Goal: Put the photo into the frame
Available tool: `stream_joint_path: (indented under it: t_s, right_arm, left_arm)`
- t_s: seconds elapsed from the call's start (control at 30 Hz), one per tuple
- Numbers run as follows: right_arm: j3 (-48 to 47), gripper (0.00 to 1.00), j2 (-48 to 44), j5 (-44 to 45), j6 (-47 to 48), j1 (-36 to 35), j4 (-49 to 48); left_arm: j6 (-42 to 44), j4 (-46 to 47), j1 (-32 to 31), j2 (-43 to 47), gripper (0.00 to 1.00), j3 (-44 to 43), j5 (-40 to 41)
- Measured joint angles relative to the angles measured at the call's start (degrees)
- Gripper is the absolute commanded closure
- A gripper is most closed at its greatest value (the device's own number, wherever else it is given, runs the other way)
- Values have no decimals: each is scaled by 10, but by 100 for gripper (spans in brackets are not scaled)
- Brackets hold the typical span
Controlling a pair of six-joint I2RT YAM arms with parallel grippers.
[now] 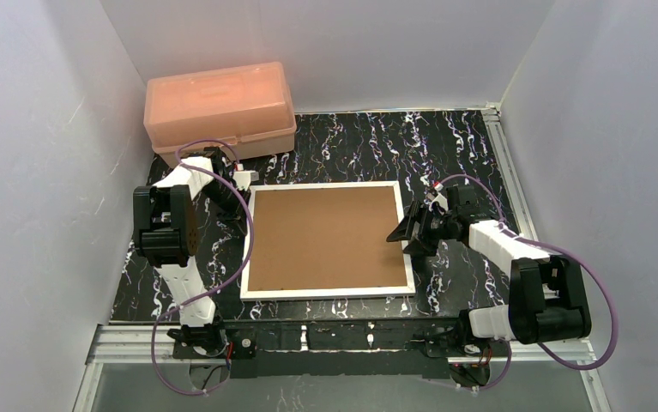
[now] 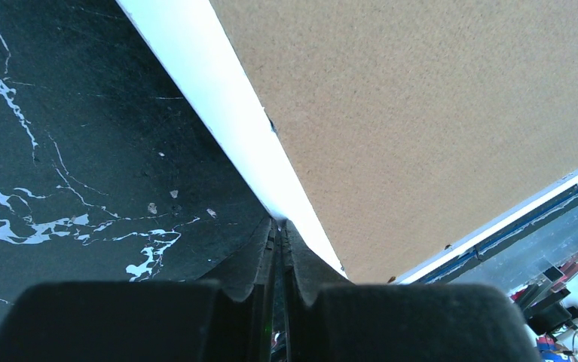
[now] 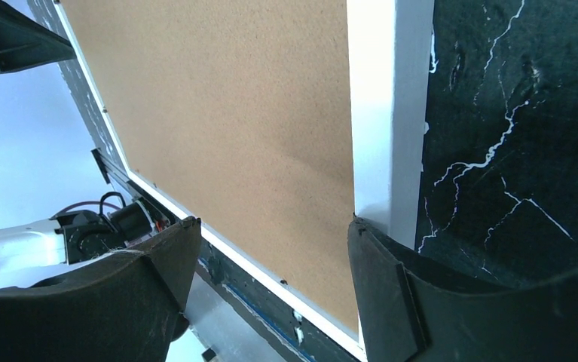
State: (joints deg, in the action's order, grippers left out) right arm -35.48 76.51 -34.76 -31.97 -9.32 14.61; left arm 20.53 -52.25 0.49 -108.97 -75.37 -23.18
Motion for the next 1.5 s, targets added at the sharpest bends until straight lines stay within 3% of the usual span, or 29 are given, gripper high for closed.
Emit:
stream_joint_path:
  t_s: [0.73,1.07,1.5]
  right_arm:
    - [3,23,30,-37,-11,7,-27]
    - [-50,22,11,12,8,12,21]
    - [-21,23,14,15,9,18,18]
  left_arm:
    - [1,-1,-3,0,98,-1,3]
    - [2,-2,-4,0,98,-2,5]
    - [3,-3,-4,0,98,-3,6]
